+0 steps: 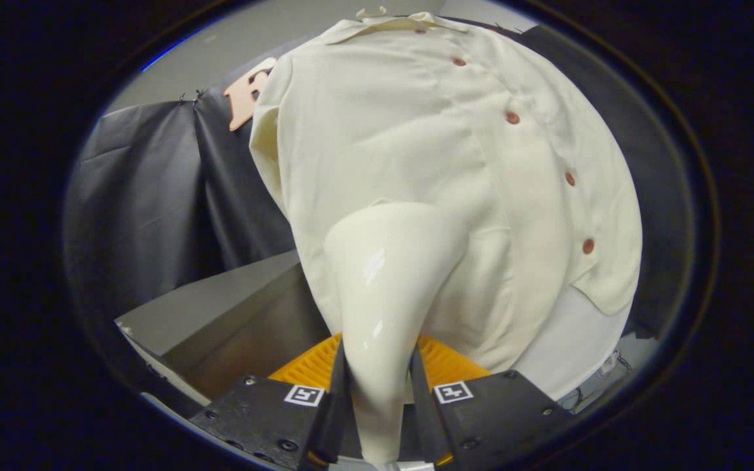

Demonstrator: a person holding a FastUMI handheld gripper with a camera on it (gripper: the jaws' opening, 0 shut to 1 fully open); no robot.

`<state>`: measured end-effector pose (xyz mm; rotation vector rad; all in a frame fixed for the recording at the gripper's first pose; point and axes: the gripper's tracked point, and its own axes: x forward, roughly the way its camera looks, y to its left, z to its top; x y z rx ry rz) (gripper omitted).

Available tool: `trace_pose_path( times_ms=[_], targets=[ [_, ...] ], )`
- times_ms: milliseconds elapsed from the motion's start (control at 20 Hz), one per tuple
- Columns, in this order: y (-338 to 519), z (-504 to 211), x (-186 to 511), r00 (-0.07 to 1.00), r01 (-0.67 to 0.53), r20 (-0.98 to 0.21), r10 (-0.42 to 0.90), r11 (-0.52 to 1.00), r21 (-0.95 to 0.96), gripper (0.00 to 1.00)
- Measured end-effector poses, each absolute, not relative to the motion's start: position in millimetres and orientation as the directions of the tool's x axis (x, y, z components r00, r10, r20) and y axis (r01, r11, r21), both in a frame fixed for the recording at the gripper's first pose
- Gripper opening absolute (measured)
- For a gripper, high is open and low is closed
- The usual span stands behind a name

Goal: Iron the clothes twice with a garment steamer, once on the left side and once on the right side.

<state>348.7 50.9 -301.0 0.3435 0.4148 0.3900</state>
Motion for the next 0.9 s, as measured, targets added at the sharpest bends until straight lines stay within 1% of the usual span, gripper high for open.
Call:
trace_pose_path(
  times_ms=[200,550,750,900],
  targets=[
    [43.2,-346.1,329.2,0.826,-0.281,-0.342,0.448,0.853,0.440,0.46],
    [36.9,-404.9,297.2,0.808,-0.326,-0.373,0.457,0.873,0.362,0.47],
    [28.4,-406.9,278.1,0.831,-0.341,-0.331,0.447,0.880,0.332,0.47],
    [18.6,-382.5,261.3,0.839,-0.369,-0.297,0.456,0.878,0.306,0.47]
  ],
)
